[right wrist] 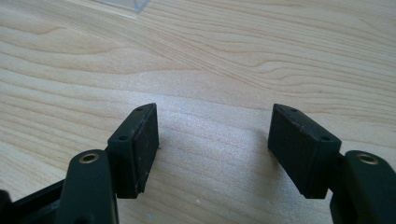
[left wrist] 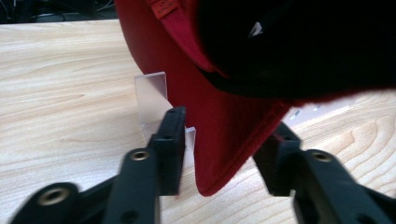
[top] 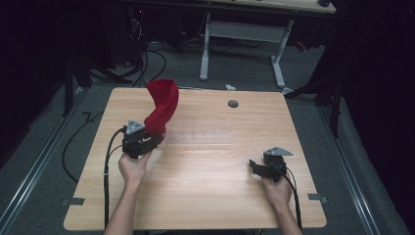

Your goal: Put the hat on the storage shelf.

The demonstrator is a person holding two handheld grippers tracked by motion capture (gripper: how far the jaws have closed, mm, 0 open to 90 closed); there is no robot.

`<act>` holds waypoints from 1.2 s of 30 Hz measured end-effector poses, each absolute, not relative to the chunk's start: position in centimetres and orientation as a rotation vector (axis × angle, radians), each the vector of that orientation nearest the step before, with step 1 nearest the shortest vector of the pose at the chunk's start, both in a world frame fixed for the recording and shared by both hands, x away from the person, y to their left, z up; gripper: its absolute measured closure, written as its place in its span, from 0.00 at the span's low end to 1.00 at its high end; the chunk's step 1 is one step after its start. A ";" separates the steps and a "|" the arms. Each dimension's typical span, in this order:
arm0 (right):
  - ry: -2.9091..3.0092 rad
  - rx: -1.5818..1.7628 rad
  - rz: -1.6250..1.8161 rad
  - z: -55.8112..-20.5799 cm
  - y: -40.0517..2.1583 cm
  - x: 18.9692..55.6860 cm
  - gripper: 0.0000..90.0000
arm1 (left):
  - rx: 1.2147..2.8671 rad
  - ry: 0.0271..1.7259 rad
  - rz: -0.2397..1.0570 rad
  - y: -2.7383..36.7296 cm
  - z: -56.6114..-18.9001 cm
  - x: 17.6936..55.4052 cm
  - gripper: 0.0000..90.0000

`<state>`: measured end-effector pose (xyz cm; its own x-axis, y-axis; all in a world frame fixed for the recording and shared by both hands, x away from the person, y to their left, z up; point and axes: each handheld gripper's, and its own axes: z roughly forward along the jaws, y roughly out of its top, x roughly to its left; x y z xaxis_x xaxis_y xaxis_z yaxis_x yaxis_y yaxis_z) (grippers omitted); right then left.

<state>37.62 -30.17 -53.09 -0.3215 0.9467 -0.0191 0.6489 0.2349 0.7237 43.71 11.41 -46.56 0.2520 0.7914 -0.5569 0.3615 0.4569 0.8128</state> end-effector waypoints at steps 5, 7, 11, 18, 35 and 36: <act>2.055 1.459 0.864 -53.1 -30.2 37.6 0.37 | 1.126 1.354 0.394 11.9 -46.6 43.2 0.51; 2.056 1.458 0.864 -53.1 -30.2 37.6 0.38 | 1.127 1.346 0.389 12.0 -46.5 42.7 0.49; 2.056 1.459 0.864 -53.1 -30.1 37.6 0.37 | 1.169 1.328 0.403 11.8 -46.2 42.0 0.46; 2.056 1.459 0.865 -53.1 -30.1 37.6 0.37 | 1.175 1.326 0.403 11.8 -46.0 40.9 0.45; 2.056 1.458 0.866 -53.1 -30.1 37.6 0.37 | 1.181 1.312 0.392 12.1 -46.1 38.1 0.44; 2.057 1.458 0.865 -53.1 -30.1 37.6 0.37 | 1.182 1.309 0.388 12.0 -46.1 37.9 0.44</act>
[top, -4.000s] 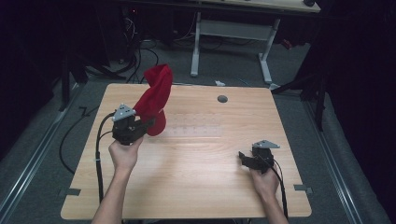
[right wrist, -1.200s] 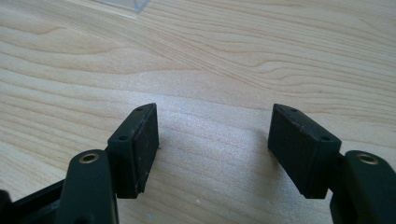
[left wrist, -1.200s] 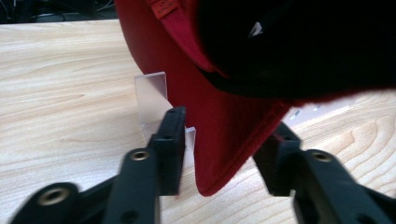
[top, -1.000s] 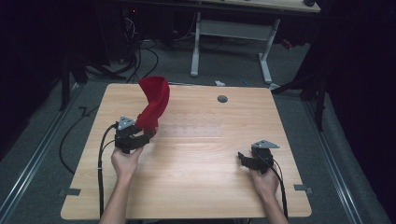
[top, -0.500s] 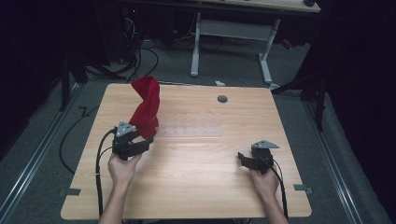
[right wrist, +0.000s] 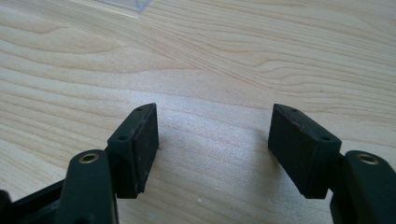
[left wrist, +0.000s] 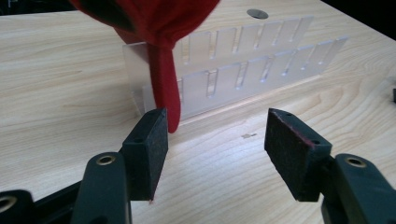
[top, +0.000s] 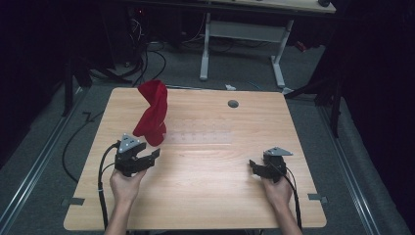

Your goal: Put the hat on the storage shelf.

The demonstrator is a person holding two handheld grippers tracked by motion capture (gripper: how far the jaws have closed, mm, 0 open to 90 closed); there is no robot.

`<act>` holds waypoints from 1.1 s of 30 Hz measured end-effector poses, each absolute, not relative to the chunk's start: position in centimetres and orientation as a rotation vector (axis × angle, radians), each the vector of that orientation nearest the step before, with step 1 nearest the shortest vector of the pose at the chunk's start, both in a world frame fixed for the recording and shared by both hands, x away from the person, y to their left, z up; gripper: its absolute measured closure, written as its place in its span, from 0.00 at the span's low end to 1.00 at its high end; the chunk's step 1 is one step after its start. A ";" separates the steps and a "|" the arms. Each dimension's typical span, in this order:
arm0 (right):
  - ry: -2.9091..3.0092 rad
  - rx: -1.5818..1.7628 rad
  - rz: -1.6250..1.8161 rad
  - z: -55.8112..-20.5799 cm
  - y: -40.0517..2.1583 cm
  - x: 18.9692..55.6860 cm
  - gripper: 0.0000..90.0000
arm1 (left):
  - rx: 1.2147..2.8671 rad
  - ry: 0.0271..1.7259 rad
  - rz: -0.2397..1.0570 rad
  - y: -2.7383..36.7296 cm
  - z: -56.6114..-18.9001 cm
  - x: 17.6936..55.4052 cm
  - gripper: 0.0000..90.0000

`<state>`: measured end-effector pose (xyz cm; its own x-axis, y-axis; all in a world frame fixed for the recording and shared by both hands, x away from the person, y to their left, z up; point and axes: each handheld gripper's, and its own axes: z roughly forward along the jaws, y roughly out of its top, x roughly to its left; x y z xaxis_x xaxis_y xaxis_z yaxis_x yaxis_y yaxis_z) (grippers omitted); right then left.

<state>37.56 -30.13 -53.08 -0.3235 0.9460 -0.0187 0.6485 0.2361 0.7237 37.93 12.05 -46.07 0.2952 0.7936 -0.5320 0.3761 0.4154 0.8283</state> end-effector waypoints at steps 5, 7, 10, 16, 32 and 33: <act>2.057 1.458 0.865 -53.1 -30.1 37.6 0.37 | 1.200 1.296 0.384 11.6 -46.2 37.3 0.43; 2.057 1.458 0.865 -53.1 -30.1 37.6 0.37 | 1.196 1.292 0.372 11.4 -46.3 37.1 0.43; 2.057 1.459 0.865 -53.1 -30.1 37.6 0.37 | 1.215 1.289 0.369 11.2 -46.5 36.9 0.43; 2.060 1.454 0.865 -53.1 -30.1 37.6 0.37 | 1.217 1.296 0.352 10.9 -46.9 36.5 0.43; 2.060 1.454 0.865 -53.1 -30.1 37.6 0.37 | 1.257 1.272 0.339 9.4 -47.6 35.7 0.43; 2.060 1.453 0.866 -53.1 -30.1 37.6 0.37 | 1.261 1.269 0.338 9.3 -47.7 35.6 0.43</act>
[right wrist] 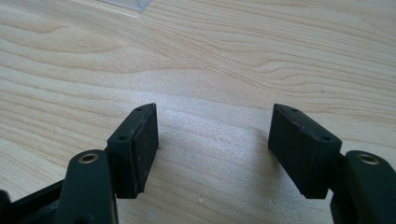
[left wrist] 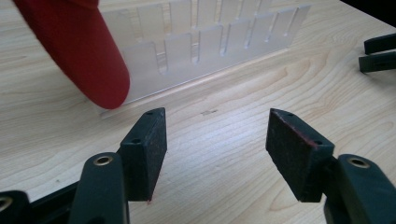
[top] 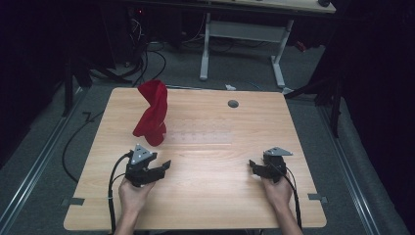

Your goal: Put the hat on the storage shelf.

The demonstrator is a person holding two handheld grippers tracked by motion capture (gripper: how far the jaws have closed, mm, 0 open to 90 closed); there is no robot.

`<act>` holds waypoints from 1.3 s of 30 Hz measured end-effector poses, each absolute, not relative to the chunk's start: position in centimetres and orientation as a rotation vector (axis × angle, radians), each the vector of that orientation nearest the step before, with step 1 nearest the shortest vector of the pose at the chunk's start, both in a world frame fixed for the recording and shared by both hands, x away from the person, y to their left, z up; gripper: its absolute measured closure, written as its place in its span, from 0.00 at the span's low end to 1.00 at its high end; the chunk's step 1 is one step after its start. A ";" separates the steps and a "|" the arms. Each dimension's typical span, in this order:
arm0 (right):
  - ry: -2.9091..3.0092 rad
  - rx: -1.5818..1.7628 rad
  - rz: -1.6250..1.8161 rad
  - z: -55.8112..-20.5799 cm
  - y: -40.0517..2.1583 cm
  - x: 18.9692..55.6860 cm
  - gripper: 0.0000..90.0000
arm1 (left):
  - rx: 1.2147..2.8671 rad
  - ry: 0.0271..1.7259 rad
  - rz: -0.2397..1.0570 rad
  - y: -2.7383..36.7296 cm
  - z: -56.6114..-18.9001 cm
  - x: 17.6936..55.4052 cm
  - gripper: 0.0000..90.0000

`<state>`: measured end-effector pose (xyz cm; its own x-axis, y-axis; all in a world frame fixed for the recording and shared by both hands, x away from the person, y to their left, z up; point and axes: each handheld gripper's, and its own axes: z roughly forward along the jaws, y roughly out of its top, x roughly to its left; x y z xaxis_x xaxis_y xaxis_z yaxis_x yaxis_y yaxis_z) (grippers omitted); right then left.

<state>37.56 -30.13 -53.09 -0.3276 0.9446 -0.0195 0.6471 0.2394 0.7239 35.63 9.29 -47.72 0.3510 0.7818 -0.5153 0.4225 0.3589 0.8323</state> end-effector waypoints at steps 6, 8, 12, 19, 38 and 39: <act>2.060 1.454 0.866 -53.1 -30.1 37.6 0.37 | 1.295 1.262 0.327 8.3 -48.3 35.4 0.43; 2.060 1.454 0.866 -53.1 -30.1 37.6 0.37 | 1.303 1.263 0.316 7.9 -48.5 35.3 0.42; 2.060 1.454 0.866 -53.1 -30.1 37.6 0.37 | 1.313 1.263 0.307 7.4 -48.9 35.2 0.42; 2.061 1.453 0.866 -53.1 -30.1 37.6 0.37 | 1.322 1.276 0.313 6.9 -49.9 35.3 0.42; 2.062 1.450 0.865 -53.1 -30.1 37.6 0.37 | 1.351 1.303 0.335 5.5 -52.2 36.2 0.42; 2.062 1.450 0.865 -53.1 -30.1 37.6 0.37 | 1.352 1.306 0.335 5.5 -52.2 36.3 0.42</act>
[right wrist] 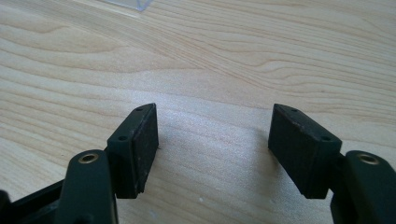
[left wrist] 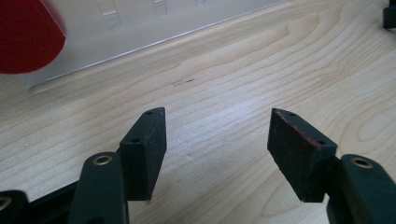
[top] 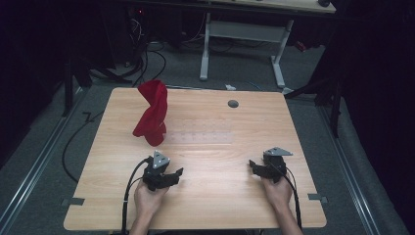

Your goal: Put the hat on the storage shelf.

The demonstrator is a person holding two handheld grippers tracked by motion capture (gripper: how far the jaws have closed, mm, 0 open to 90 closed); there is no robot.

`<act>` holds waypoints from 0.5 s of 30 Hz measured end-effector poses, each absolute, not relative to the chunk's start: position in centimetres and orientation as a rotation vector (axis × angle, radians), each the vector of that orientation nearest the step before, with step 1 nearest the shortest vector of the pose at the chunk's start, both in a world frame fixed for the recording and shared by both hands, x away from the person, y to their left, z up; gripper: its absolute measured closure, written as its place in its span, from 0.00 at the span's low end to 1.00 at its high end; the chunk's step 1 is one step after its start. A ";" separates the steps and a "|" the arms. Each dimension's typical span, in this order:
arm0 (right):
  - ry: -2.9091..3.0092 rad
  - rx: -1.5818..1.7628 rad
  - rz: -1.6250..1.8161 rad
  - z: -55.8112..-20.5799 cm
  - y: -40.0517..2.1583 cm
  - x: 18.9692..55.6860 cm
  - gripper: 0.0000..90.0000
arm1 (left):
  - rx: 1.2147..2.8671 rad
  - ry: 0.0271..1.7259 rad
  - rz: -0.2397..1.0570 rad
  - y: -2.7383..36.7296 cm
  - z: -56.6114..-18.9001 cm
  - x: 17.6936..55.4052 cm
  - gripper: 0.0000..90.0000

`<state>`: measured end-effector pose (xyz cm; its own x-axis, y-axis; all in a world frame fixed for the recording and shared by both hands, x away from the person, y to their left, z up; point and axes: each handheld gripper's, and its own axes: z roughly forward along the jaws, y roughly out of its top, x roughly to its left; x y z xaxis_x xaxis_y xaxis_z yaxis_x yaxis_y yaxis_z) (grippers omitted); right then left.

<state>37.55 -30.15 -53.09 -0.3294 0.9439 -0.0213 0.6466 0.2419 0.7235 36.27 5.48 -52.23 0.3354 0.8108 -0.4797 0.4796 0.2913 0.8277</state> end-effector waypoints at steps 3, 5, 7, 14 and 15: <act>2.062 1.451 0.865 -53.1 -30.1 37.6 0.37 | 1.353 1.312 0.350 5.4 -52.6 36.5 0.42; 2.062 1.450 0.865 -53.1 -30.1 37.6 0.37 | 1.354 1.313 0.356 5.3 -52.8 36.6 0.42; 2.062 1.450 0.865 -53.1 -30.1 37.6 0.37 | 1.357 1.306 0.373 5.2 -52.9 36.6 0.42; 2.062 1.450 0.864 -53.1 -30.1 37.5 0.37 | 1.373 1.304 0.393 5.0 -53.4 36.8 0.42; 2.061 1.452 0.864 -53.1 -30.1 37.5 0.37 | 1.368 1.306 0.398 5.0 -53.5 36.8 0.42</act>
<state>37.54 -30.13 -53.09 -0.3281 0.9444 -0.0212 0.6470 0.2410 0.7234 36.81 4.99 -53.52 0.3241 0.8403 -0.4346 0.4553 0.2641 0.8503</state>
